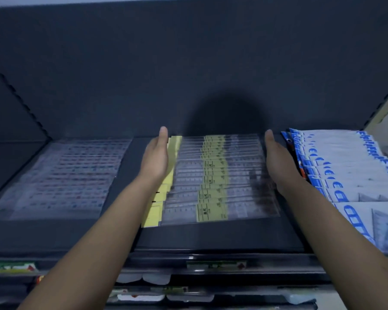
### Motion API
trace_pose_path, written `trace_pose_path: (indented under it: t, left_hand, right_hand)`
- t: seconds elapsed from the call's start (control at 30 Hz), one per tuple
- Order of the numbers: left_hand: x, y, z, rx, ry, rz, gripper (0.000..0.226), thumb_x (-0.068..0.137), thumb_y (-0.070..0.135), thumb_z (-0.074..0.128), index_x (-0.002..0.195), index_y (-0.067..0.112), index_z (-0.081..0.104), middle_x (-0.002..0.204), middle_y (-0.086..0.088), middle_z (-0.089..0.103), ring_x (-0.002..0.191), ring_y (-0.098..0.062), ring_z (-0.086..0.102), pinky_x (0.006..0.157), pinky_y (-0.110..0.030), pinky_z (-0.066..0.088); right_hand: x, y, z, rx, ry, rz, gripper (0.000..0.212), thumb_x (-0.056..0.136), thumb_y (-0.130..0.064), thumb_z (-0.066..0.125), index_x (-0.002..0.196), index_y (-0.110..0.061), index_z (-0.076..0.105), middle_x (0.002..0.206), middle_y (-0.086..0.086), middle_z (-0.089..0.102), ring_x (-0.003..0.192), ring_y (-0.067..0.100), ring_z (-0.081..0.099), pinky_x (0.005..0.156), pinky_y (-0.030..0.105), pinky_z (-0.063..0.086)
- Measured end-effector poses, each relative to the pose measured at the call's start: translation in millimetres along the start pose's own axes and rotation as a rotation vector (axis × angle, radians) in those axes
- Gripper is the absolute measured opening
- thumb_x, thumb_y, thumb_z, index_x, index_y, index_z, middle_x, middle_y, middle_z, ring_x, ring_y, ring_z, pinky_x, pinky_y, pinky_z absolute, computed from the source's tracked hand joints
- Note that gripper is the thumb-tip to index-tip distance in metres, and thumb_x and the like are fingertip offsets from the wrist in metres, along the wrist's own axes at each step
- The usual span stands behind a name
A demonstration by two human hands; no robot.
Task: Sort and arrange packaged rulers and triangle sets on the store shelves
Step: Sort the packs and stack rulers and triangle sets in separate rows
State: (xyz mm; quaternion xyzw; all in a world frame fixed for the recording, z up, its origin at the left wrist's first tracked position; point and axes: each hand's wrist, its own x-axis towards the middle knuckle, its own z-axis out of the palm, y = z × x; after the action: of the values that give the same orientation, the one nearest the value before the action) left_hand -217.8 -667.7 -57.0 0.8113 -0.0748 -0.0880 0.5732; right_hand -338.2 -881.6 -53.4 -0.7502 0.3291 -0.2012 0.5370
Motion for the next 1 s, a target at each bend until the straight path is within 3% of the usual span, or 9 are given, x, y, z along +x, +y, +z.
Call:
trace_pose_path:
  t: [0.1, 0.2, 0.33, 0.63, 0.73, 0.8, 0.87, 0.9, 1.0]
  left_hand:
    - [2, -1, 5, -0.036, -0.021, -0.012, 0.074, 0.089, 0.073, 0.022, 0.141, 0.025, 0.044, 0.146, 0.004, 0.044, 0.134, -0.017, 0.039, 0.114, -0.045, 0.027]
    - [4, 1, 8, -0.058, -0.054, -0.015, 0.076, 0.087, 0.074, 0.024, 0.143, 0.025, 0.042, 0.147, 0.005, 0.043, 0.135, -0.016, 0.039, 0.115, -0.044, 0.026]
    - [16, 0, 5, -0.080, -0.033, -0.009, 0.075, 0.088, 0.074, 0.024, 0.142, 0.026, 0.041, 0.146, 0.006, 0.043, 0.134, -0.015, 0.039, 0.110, -0.037, 0.027]
    - [47, -6, 5, -0.177, -0.057, -0.008, 0.072, 0.092, 0.068, 0.026, 0.145, 0.020, 0.038, 0.150, 0.004, 0.038, 0.138, -0.010, 0.034, 0.100, -0.025, 0.023]
    - [53, -10, 4, -0.176, -0.046, 0.006, 0.070, 0.093, 0.065, 0.027, 0.142, 0.017, 0.042, 0.147, 0.003, 0.042, 0.134, -0.010, 0.038, 0.098, -0.025, 0.025]
    - [53, -11, 4, -0.208, -0.004, 0.022, 0.065, 0.095, 0.062, 0.030, 0.134, 0.015, 0.051, 0.139, 0.001, 0.052, 0.121, -0.010, 0.050, 0.094, -0.023, 0.029]
    - [51, -11, 7, -0.215, 0.092, 0.055, 0.053, 0.096, 0.057, 0.036, 0.101, 0.010, 0.061, 0.107, -0.003, 0.064, 0.086, -0.014, 0.056, 0.079, -0.021, 0.035]
    - [51, -11, 8, -0.216, 0.146, 0.070, 0.047, 0.096, 0.054, 0.038, 0.085, 0.013, 0.057, 0.087, -0.001, 0.061, 0.076, -0.014, 0.052, 0.072, -0.022, 0.036]
    - [51, -10, 10, -0.336, 0.224, 0.070, 0.038, 0.097, 0.047, 0.043, 0.074, 0.018, 0.049, 0.077, 0.004, 0.052, 0.077, -0.012, 0.051, 0.076, -0.026, 0.043]
  right_hand:
    - [11, -1, 3, 0.035, -0.052, 0.043, 0.060, 0.093, -0.064, 0.024, 0.107, -0.018, 0.059, 0.109, 0.000, 0.060, 0.092, 0.013, 0.056, 0.092, 0.037, 0.040]
    - [19, -4, 2, 0.078, -0.085, 0.080, 0.067, 0.089, -0.068, 0.026, 0.116, -0.015, 0.059, 0.124, 0.004, 0.059, 0.111, 0.024, 0.055, 0.103, 0.047, 0.040]
    - [37, -9, -1, 0.158, -0.064, 0.105, 0.073, 0.091, -0.064, 0.030, 0.135, -0.008, 0.047, 0.138, 0.007, 0.050, 0.124, 0.025, 0.048, 0.108, 0.045, 0.035]
    - [45, -8, 11, 0.181, -0.139, 0.104, 0.066, 0.090, -0.064, 0.034, 0.128, -0.013, 0.052, 0.134, 0.003, 0.051, 0.121, 0.021, 0.048, 0.109, 0.045, 0.034]
    - [51, -7, 13, 0.165, -0.072, 0.080, 0.069, 0.092, -0.061, 0.036, 0.120, 0.000, 0.053, 0.131, 0.013, 0.054, 0.118, 0.029, 0.052, 0.105, 0.049, 0.038]
    - [53, -5, 17, 0.113, -0.015, 0.042, 0.069, 0.092, -0.060, 0.036, 0.122, 0.001, 0.050, 0.123, 0.014, 0.055, 0.111, 0.027, 0.053, 0.096, 0.045, 0.043]
    - [55, -5, 19, 0.121, -0.019, 0.022, 0.065, 0.091, -0.061, 0.038, 0.117, -0.003, 0.052, 0.118, 0.007, 0.057, 0.107, 0.019, 0.054, 0.090, 0.039, 0.044]
    - [56, -4, 20, 0.154, -0.032, 0.030, 0.065, 0.090, -0.062, 0.040, 0.116, -0.003, 0.051, 0.121, 0.006, 0.057, 0.109, 0.019, 0.054, 0.094, 0.040, 0.044]
    - [60, -4, 22, 0.201, -0.007, 0.036, 0.064, 0.090, -0.061, 0.042, 0.114, -0.003, 0.054, 0.127, 0.007, 0.056, 0.111, 0.022, 0.055, 0.098, 0.041, 0.043]
